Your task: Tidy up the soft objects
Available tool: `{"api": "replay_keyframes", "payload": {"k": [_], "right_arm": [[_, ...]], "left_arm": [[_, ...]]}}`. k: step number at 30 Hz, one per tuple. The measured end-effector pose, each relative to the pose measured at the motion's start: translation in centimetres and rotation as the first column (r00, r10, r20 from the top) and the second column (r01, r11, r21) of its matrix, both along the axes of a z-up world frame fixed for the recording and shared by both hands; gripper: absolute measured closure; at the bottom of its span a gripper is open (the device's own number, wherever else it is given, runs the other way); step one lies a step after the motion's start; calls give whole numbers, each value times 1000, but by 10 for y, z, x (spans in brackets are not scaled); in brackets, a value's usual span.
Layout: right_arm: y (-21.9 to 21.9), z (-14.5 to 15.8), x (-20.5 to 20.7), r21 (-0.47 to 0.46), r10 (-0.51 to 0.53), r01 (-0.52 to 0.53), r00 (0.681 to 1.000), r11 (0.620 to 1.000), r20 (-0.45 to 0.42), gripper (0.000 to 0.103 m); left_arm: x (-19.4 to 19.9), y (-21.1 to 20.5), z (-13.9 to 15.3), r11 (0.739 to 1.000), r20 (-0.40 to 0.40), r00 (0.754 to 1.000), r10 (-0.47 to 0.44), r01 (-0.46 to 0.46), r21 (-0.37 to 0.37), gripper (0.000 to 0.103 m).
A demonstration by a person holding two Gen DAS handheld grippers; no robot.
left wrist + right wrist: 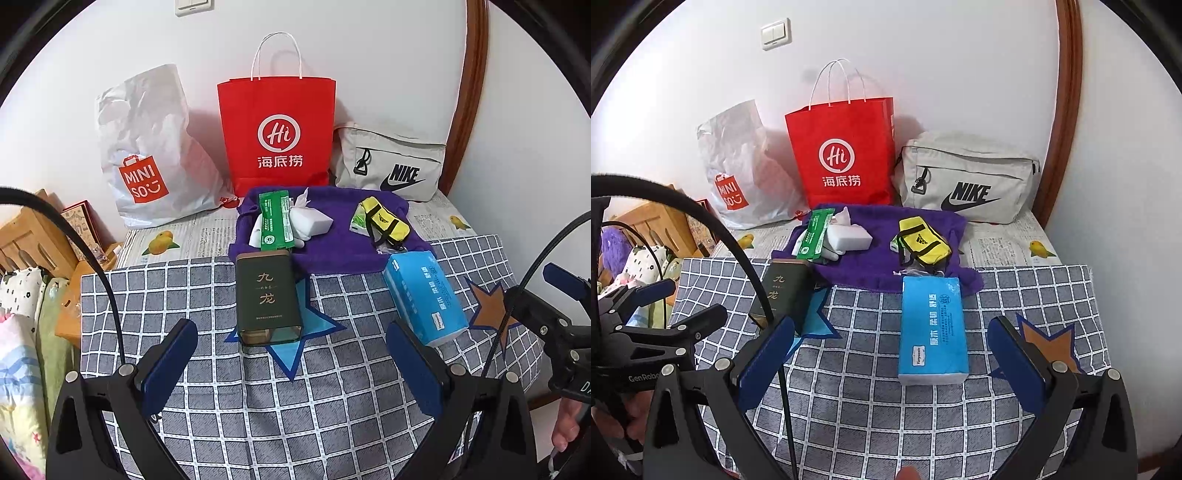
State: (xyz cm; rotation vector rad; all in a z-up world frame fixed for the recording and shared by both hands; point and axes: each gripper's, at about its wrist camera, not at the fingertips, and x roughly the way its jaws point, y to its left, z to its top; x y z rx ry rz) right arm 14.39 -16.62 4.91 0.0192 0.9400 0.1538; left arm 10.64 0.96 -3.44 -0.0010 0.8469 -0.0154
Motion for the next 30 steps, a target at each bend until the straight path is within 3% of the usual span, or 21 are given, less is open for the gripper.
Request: {"api": "replay_keyframes", "payload": {"k": [30], "right_arm": [[-5,2,0,0,-13,13,1000,1000,0,0]], "left_arm": [[3,-4,-5,1000,-14,1000,-26,26,2,0]]}}
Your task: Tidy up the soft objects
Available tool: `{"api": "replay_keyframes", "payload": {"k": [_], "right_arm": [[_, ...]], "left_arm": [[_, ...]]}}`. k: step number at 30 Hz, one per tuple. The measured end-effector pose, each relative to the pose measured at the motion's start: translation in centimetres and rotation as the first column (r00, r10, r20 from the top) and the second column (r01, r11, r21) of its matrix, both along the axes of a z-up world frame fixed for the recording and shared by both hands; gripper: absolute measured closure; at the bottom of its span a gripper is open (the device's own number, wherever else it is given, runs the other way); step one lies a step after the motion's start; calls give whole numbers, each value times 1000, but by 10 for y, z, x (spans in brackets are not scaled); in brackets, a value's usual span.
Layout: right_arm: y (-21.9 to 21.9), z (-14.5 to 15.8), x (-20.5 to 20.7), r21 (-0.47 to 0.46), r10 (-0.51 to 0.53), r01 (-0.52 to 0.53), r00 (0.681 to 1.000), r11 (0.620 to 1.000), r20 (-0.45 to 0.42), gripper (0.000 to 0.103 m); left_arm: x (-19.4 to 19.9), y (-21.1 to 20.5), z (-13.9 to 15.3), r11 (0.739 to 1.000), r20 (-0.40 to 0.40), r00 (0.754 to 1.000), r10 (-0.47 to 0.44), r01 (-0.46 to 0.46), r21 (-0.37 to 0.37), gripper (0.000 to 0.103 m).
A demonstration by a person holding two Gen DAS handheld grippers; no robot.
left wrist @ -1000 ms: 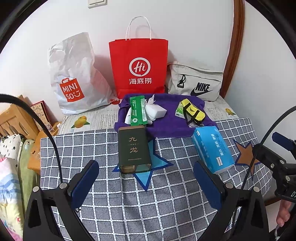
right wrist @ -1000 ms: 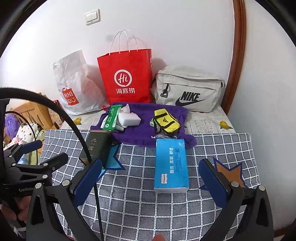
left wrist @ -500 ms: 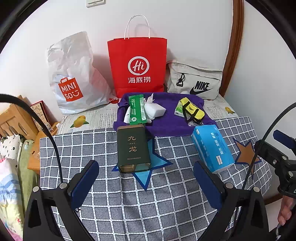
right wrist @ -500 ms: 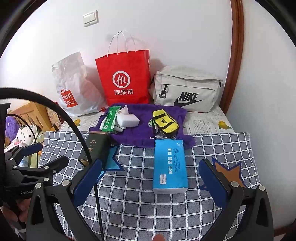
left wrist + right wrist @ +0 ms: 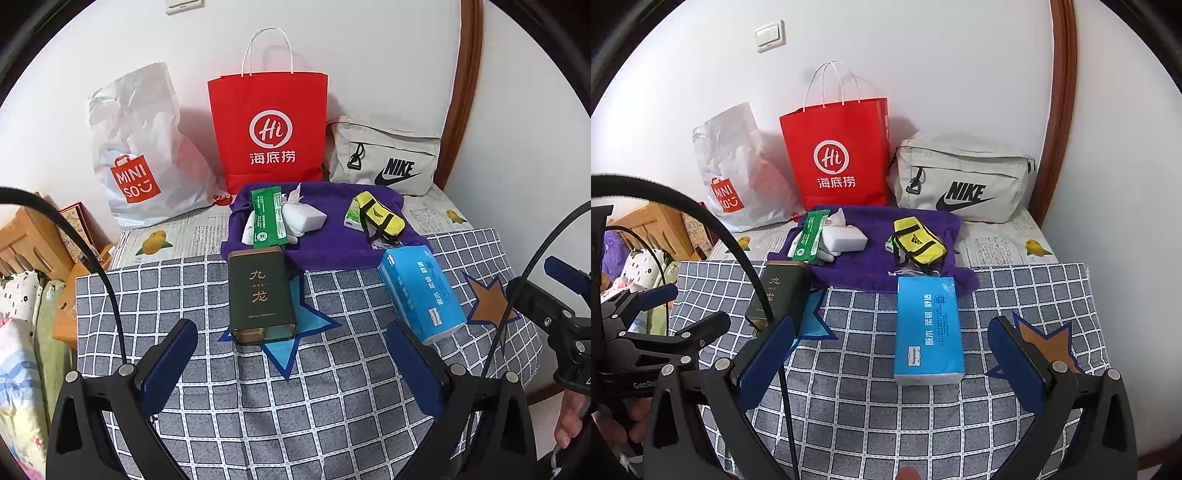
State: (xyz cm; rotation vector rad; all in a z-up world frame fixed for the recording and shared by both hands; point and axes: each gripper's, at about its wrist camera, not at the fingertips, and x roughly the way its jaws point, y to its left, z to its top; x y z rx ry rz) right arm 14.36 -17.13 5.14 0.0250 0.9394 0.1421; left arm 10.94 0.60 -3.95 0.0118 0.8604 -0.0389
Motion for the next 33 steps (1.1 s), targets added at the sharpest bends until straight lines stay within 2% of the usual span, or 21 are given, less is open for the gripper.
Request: {"api": "replay_keyframes", "payload": {"k": [33], "right_arm": [[1,3,-1,4,2,-2,1000,1000,9,0]], "left_arm": [[0,0,1,1000,1,1000,-1,1,1,0]]}}
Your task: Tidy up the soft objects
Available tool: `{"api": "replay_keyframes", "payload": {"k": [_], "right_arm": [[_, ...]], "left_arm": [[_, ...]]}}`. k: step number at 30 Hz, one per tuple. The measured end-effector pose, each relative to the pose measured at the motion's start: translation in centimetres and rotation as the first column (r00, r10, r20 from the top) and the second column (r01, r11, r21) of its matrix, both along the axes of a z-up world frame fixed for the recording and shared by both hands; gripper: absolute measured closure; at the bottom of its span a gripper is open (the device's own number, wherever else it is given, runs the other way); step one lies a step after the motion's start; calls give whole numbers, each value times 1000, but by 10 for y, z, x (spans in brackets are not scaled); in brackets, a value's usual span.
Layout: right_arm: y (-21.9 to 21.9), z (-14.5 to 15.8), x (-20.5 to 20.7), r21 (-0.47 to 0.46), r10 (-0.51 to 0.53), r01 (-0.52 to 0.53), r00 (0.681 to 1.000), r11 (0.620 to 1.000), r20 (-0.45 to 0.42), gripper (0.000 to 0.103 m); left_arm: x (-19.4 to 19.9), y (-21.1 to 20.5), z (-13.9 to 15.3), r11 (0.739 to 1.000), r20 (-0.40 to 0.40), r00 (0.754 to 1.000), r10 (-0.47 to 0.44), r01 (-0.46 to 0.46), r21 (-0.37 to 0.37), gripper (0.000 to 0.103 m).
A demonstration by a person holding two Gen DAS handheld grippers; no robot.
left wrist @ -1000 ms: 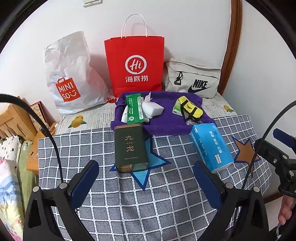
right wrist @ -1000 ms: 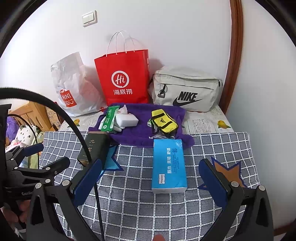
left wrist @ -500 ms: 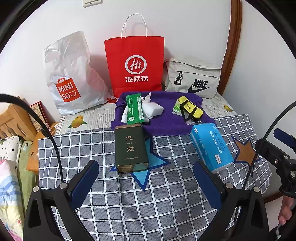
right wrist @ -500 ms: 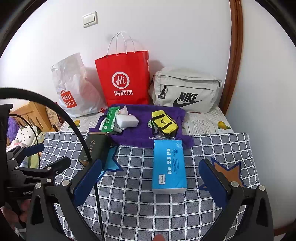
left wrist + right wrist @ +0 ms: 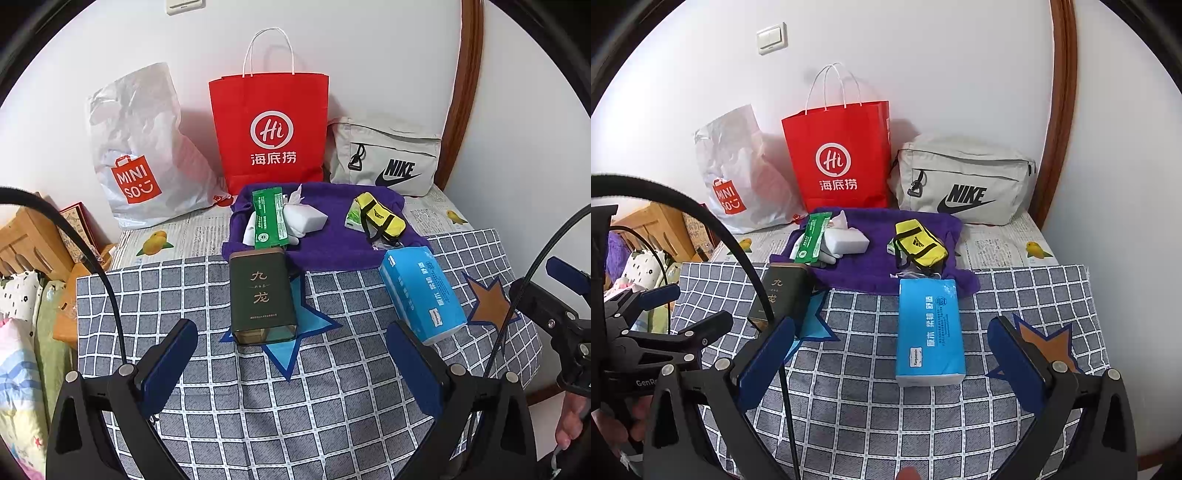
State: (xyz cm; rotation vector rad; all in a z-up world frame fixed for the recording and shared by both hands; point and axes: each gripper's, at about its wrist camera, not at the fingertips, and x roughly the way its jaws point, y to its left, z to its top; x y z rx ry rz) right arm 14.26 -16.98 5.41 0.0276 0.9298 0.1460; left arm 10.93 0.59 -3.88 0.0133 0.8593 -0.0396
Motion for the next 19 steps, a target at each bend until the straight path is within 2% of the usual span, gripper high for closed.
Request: {"api": "replay_keyframes", "payload": {"k": [19], "right_arm": [[4,-2,1,-2,9,-9,1000,1000,-7,0]], "left_arm": [[1,1,2,1000,8,1000,-18,18,2,0]]}}
